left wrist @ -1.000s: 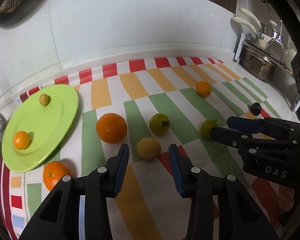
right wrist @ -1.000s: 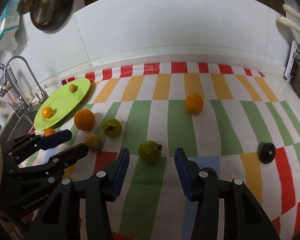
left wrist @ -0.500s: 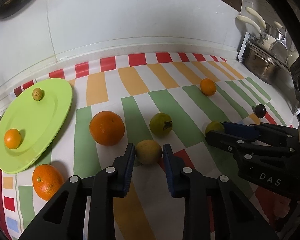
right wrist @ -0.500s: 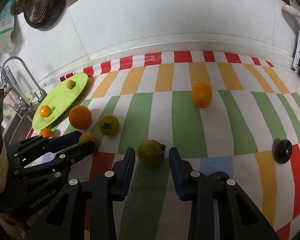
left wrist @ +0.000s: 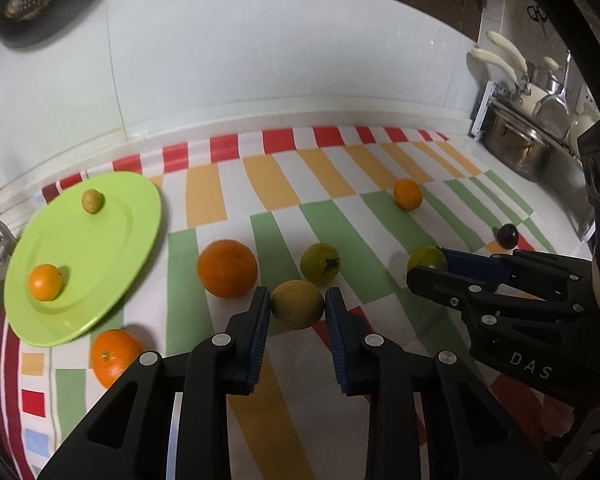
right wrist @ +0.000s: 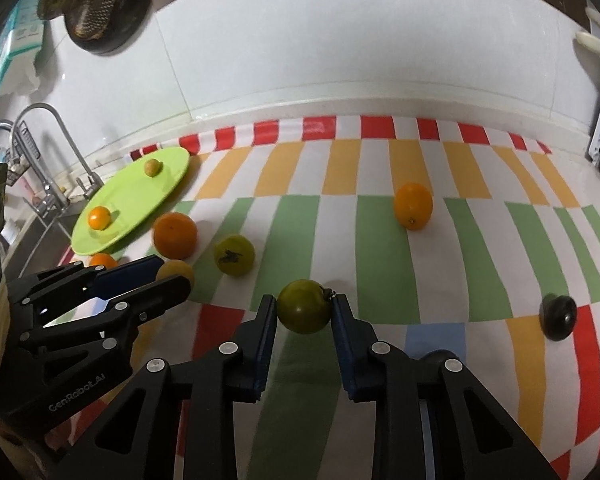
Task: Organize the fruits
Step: 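Grasp the pale kumquat with the left tool while the right tool grasps a green lime, then carry both fruits over the green plate and open both tools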
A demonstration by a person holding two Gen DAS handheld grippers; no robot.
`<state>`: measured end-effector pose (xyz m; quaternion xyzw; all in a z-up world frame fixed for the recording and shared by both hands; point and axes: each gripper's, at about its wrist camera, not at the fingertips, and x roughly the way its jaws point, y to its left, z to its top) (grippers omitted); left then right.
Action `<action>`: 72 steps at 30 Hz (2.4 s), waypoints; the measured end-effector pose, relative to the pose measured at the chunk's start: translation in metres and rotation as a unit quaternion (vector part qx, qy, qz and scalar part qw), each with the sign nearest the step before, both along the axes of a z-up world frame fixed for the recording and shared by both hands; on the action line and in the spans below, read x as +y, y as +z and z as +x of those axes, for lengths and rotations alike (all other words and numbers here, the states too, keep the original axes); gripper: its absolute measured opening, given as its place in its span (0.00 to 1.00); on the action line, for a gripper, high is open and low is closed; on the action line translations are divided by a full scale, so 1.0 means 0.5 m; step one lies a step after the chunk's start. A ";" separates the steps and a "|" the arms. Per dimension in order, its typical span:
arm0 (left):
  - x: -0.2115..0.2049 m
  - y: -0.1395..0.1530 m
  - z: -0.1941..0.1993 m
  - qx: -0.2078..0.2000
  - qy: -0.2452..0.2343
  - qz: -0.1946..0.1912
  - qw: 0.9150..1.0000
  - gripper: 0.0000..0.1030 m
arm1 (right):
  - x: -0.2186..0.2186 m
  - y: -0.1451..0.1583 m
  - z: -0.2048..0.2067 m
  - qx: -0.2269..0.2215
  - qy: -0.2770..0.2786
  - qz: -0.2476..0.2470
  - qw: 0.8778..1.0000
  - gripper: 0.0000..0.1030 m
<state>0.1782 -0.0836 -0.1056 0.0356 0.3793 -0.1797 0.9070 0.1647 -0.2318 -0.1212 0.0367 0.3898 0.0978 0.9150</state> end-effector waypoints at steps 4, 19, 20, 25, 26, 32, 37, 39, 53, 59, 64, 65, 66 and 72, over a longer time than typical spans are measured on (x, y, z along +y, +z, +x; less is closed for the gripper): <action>0.012 0.028 -0.020 -0.015 0.005 -0.005 1.000 0.27 | 0.009 0.024 -0.015 -0.016 0.006 -0.003 1.000 0.28; 0.075 0.115 -0.079 -0.068 0.048 -0.018 0.996 0.27 | 0.068 0.115 -0.060 -0.076 0.045 -0.009 0.996 0.28; 0.081 0.121 -0.081 -0.072 0.052 -0.019 0.996 0.27 | 0.073 0.120 -0.060 -0.080 0.049 -0.010 0.996 0.28; 0.111 0.138 -0.080 -0.086 0.077 -0.019 0.993 0.27 | 0.105 0.151 -0.051 -0.103 0.070 -0.009 0.992 0.28; 0.114 0.139 -0.078 -0.088 0.080 -0.020 0.993 0.27 | 0.111 0.156 -0.049 -0.107 0.074 -0.009 0.992 0.28; 0.159 0.152 -0.075 -0.103 0.113 -0.018 0.988 0.27 | 0.161 0.190 -0.034 -0.131 0.110 -0.007 0.985 0.28; 0.200 0.160 -0.068 -0.113 0.138 -0.016 0.984 0.27 | 0.202 0.200 -0.009 -0.133 0.140 -0.002 0.981 0.28; 0.214 0.160 -0.061 -0.113 0.145 -0.014 0.983 0.27 | 0.219 0.200 0.005 -0.131 0.150 -0.001 0.980 0.28; 0.302 0.147 0.029 -0.119 0.177 0.025 0.977 0.27 | 0.329 0.184 0.134 -0.098 0.187 -0.001 0.977 0.28; 0.333 0.129 0.087 -0.103 0.178 0.037 0.978 0.27 | 0.378 0.163 0.202 -0.066 0.196 -0.008 0.978 0.28; 0.352 0.092 0.147 -0.073 0.177 0.055 0.980 0.27 | 0.413 0.131 0.250 -0.037 0.203 -0.024 0.978 0.28; 0.355 0.083 0.157 -0.065 0.177 0.058 0.980 0.27 | 0.419 0.122 0.259 -0.030 0.203 -0.029 0.978 0.28; 0.360 0.071 0.171 -0.055 0.177 0.061 0.981 0.27 | 0.424 0.113 0.267 -0.024 0.203 -0.032 0.978 0.28; 0.381 0.020 0.221 0.000 0.169 0.053 0.984 0.27 | 0.436 0.075 0.309 0.012 0.195 -0.035 0.980 0.28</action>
